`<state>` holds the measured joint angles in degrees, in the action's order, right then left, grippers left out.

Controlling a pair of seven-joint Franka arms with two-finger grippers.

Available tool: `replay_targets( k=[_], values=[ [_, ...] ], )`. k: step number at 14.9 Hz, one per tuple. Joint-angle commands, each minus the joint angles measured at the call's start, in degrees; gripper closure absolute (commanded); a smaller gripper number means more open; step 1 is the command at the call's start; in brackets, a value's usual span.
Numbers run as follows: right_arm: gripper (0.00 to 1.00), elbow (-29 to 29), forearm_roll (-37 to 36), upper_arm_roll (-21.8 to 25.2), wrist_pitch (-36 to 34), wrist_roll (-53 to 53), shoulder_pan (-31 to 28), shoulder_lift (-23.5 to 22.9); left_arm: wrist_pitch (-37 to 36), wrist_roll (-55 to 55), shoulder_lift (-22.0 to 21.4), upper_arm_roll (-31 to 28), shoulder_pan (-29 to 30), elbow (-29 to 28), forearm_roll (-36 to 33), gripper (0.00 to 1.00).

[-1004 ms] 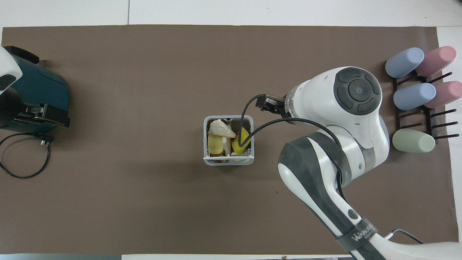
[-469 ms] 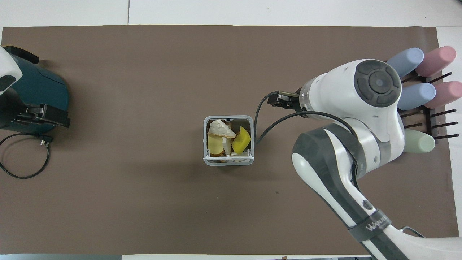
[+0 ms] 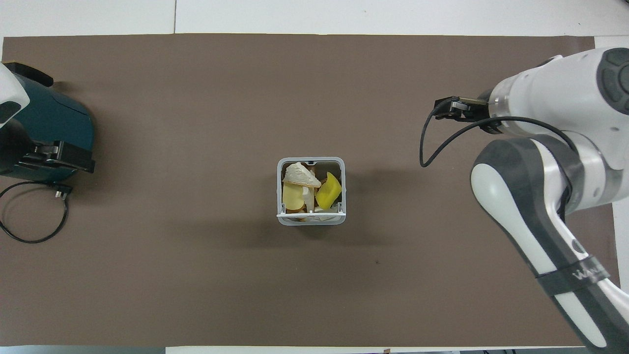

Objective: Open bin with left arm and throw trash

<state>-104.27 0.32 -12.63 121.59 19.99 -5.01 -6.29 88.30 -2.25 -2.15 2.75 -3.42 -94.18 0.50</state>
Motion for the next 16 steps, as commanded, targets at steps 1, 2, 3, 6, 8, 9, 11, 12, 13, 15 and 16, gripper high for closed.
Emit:
replay_targets(
  k=[1, 2, 3, 6, 8, 9, 11, 12, 13, 15, 16],
  values=[
    [0.00, -0.2, -0.9, 4.4, -3.6, -3.4, 1.4, 3.6, 0.7, 0.4, -1.0, -0.1, 0.1, -0.9, 0.7, 0.00],
    [0.00, -0.1, -0.9, 6.3, -5.6, -5.5, 1.8, 4.9, 0.7, 0.4, -1.0, -0.2, 0.1, -0.9, 0.7, 0.00],
    [0.00, -0.1, -0.9, 7.3, -7.5, -7.6, 2.0, 6.1, 0.7, 0.4, -1.0, -0.2, 0.2, -0.9, 0.7, 0.00],
    [0.00, 0.7, -0.9, 10.2, -13.7, -10.9, 3.5, 9.3, 0.7, 0.4, -1.0, -0.2, 0.1, -0.9, 0.7, 0.00],
    [0.00, 3.1, -0.8, 11.4, -19.2, -12.1, 3.7, 10.2, 0.7, 0.4, -1.0, -0.2, 0.1, -0.9, 0.7, 0.00],
    [0.00, 4.6, -0.8, 11.7, -21.9, -12.3, 3.7, 10.2, 0.7, 0.4, -1.0, -0.2, 0.1, -0.9, 0.7, 0.00],
    [0.00, 8.5, -0.5, 11.9, -27.1, -12.3, 3.6, 9.5, 0.7, 0.4, -1.0, -0.2, 0.2, -0.9, 0.7, 0.00],
    [0.00, 10.9, -0.1, 11.9, -30.2, -12.3, 3.4, 8.6, 0.6, 0.4, -1.0, -0.2, 0.1, -0.9, 0.7, 0.00],
    [0.00, 13.3, -0.1, 11.9, -32.4, -12.3, 3.4, 7.7, 0.6, 0.4, -1.1, -0.2, 0.1, -0.9, 0.7, 0.00],
    [0.00, 16.4, -0.1, 11.9, -35.2, -12.3, 3.4, 6.3, 0.7, 0.4, -1.2, -0.2, 0.2, -0.9, 0.7, 0.00],
    [0.00, 17.5, -0.2, 11.9, -36.2, -12.3, 3.6, 5.6, 0.7, 0.4, -1.2, -0.2, 0.1, -0.8, 0.7, 0.00]
  ],
)
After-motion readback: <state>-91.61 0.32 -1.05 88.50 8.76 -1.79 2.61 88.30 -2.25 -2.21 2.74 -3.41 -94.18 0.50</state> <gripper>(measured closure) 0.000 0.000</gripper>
